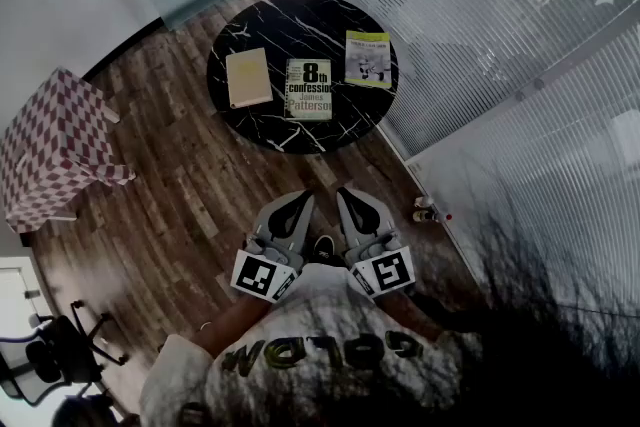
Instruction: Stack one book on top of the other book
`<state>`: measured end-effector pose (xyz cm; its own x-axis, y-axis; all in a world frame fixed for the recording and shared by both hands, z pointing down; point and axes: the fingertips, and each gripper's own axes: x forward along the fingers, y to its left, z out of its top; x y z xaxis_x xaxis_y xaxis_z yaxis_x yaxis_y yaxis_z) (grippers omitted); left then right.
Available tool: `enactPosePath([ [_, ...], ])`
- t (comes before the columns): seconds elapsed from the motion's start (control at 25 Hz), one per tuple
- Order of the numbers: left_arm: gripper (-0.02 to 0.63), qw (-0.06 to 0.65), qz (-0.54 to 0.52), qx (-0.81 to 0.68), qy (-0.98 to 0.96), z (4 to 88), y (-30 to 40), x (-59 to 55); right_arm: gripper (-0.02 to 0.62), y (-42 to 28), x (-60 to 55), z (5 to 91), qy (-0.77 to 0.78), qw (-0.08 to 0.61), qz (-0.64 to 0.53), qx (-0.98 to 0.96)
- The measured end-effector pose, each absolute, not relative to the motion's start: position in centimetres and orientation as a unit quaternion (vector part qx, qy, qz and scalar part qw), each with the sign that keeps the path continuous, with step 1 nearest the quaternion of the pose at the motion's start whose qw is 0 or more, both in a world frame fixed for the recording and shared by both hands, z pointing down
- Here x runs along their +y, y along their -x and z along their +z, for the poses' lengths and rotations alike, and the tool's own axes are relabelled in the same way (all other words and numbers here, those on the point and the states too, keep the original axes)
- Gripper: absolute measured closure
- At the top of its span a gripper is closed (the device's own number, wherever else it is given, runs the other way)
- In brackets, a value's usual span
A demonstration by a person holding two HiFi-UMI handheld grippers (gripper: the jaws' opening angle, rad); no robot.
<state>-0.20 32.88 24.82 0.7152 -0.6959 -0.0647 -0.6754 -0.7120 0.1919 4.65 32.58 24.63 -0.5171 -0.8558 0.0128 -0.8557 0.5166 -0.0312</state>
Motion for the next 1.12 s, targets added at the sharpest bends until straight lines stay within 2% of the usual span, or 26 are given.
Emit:
enactPosePath([
  [0.32, 0.606, 0.080, -0.064, -0.374, -0.922, 25.2, -0.6, 32.8, 0.594, -5.3, 32.5, 24.4, 0.481, 0.027, -0.030, 0.876],
  [1.12, 0.606, 0.104, -0.051, -0.390, -0.914, 26.8, -7.9, 31.1, 0.594, -12.0, 30.4, 25.8, 0.472, 0.020, -0.048, 0.880],
])
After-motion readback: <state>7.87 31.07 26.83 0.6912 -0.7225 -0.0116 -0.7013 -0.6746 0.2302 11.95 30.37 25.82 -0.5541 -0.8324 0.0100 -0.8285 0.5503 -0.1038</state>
